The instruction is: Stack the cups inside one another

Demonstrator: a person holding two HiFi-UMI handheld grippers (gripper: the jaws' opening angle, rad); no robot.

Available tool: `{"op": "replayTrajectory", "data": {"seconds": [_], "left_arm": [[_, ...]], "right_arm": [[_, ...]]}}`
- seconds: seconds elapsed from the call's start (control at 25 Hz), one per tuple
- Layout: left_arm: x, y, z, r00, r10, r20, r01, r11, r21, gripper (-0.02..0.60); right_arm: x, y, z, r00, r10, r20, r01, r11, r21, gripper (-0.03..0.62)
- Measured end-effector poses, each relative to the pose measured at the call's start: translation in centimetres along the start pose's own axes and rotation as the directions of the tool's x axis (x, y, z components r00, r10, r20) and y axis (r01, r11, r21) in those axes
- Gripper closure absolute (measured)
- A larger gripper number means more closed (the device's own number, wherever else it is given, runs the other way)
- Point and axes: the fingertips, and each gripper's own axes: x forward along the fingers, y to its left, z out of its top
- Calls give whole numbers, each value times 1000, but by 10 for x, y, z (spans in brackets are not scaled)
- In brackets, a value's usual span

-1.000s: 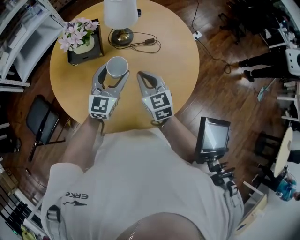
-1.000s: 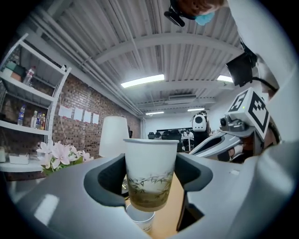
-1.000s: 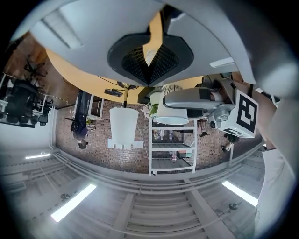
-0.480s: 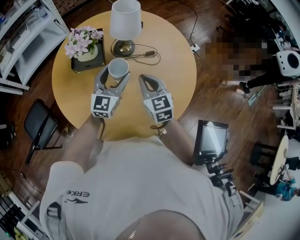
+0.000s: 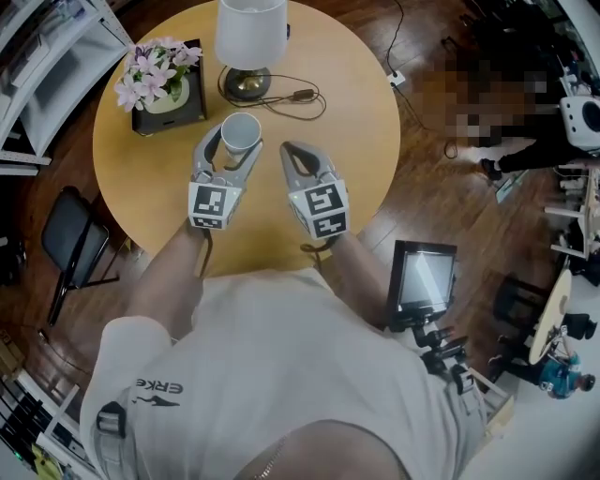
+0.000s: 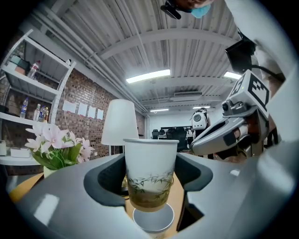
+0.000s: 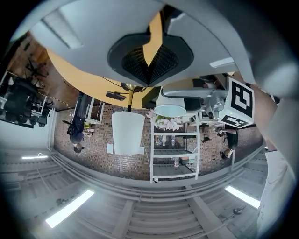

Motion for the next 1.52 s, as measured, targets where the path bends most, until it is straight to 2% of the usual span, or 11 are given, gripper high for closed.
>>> {"op": "replayTrajectory", "data": {"seconds": [0.36,0.8,1.24,1.44,1.52], "left_arm": [[13,-1,-48,998,-4,-61,3,1000,-4,255],[14,-5,-72,998,-11,-69,12,1000,12,255],[13,-10,-102,992,-22,-127,21,1000,-15,255],[14,-12,-104,990,-29,-136,27,999,-18,255],[13,-12,-105,989,-33,-142,31,999,-15,222]], "right_arm": [[23,-14,-24,998,13,-68,-11,1000,23,580],[31,-13,-34,995,16,-100,-14,1000,20,580],[31,-12,-42,991,19,-132,-17,1000,21,580],[32,-13,-42,990,21,-140,-18,1000,24,580],[35,-11,-41,990,26,-140,-23,999,24,580]]}}
